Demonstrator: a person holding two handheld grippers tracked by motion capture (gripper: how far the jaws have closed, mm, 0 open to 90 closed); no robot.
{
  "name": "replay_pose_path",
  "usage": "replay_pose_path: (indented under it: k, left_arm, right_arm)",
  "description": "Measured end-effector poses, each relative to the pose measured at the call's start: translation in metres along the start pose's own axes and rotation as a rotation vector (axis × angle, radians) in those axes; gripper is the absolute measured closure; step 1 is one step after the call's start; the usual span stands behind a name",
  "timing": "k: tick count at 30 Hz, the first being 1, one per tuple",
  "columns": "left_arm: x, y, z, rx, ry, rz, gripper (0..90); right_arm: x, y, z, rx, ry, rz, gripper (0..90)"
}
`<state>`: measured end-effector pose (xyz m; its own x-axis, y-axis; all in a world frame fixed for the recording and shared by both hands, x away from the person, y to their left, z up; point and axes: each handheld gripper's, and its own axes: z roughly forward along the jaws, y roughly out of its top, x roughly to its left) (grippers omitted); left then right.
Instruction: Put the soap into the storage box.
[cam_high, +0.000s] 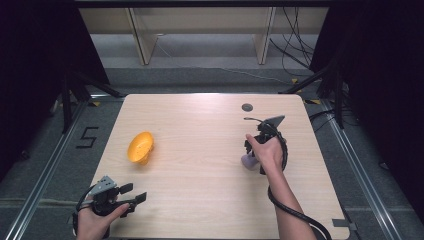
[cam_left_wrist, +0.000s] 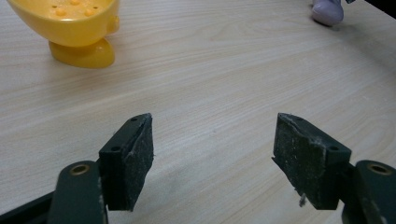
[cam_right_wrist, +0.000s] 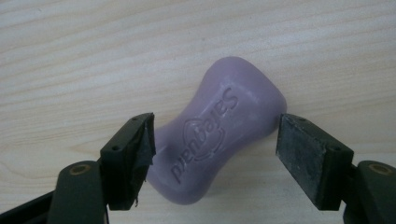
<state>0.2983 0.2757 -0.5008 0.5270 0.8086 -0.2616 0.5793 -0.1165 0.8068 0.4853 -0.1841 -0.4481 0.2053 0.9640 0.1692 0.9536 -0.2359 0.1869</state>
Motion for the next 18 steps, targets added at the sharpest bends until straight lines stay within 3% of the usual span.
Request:
replay_pose_path:
  k: [1,2,3,4,6,7,8,9,10,13,14,15,16,18]
  left_arm:
    - [-0.001,0.0,-0.001,0.006,0.013,0.001,28.3]
    - [-0.001,0.0,-0.001,0.005,0.013,0.002,28.3]
    - [-0.001,0.0,-0.001,0.006,0.012,0.002,28.4]
    - [0.0,0.0,0.0,0.002,0.0,-0.005,28.4]
    - [-0.001,0.0,0.0,0.0,0.004,-0.009,28.4]
    - [-0.001,0.0,0.0,0.005,0.009,-0.007,28.4]
    - [-0.001,0.0,-0.001,0.008,0.012,-0.002,28.4]
    - [-0.001,0.0,-0.001,0.008,0.012,-0.002,28.4]
    - [0.0,0.0,0.0,0.002,0.0,-0.007,28.4]
    - [0.0,0.0,0.0,0.005,-0.002,0.002,28.4]
    - [0.0,0.0,0.0,0.008,-0.001,-0.002,28.4]
    - [0.0,0.0,0.0,0.005,0.002,-0.008,28.4]
    - [0.0,0.0,0.0,0.006,0.0,-0.006,28.4]
    - [0.0,0.0,0.0,0.007,0.001,-0.003,28.4]
  right_arm:
    - [0.0,0.001,0.001,0.001,-0.001,0.013,29.0]
    - [-0.004,0.001,0.001,-0.009,-0.008,-0.047,29.0]
    - [-0.003,0.001,0.001,-0.006,-0.015,-0.043,29.0]
    - [0.001,0.001,0.002,0.005,-0.009,0.014,28.6]
    - [0.001,0.001,0.003,0.002,-0.011,0.022,28.5]
    - [-0.002,0.003,0.004,0.007,-0.032,-0.023,28.5]
    - [0.001,0.002,0.006,0.015,-0.021,0.025,27.9]
    - [0.002,0.002,0.007,0.009,-0.025,0.029,27.2]
    - [-0.002,0.002,0.007,0.019,-0.032,-0.019,26.3]
    - [-0.003,0.002,0.008,0.011,-0.038,-0.04,26.0]
    - [0.002,0.002,0.008,0.022,-0.032,0.021,26.0]
    - [0.002,0.003,0.008,0.015,-0.031,0.033,25.9]
    - [-0.001,0.003,0.009,0.003,-0.037,-0.006,25.6]
    - [0.0,0.005,0.011,0.011,-0.041,0.026,23.7]
